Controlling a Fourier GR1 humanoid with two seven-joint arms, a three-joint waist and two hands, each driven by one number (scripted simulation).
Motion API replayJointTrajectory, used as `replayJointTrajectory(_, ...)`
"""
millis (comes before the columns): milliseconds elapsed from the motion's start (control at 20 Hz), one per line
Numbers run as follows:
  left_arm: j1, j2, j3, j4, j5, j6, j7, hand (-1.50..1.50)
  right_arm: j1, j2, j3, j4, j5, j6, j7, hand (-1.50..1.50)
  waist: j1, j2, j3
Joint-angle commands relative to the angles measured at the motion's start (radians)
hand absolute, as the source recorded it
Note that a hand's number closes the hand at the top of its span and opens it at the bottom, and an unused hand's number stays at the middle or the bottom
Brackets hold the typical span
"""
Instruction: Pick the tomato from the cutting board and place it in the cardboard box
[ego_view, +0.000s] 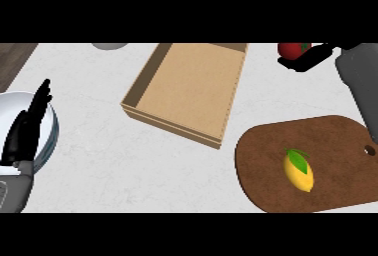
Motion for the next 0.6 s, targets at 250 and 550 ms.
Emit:
replayJointTrajectory(250,0.054,-0.012,0.008,0.018,-0.013,0.004,0.050,0.00,-0.219,0.174,-0.053,0.115,-0.066,0.117,0.170,1.50,-0.001,0.004,-0.015)
replayJointTrajectory(550,0.036,-0.011,0.005,0.021,-0.008,-0.023,0.053,0.00,-0.327,0.293,-0.094,0.201,-0.094,0.099,0.318,1.50,0.008,0.010,-0.015)
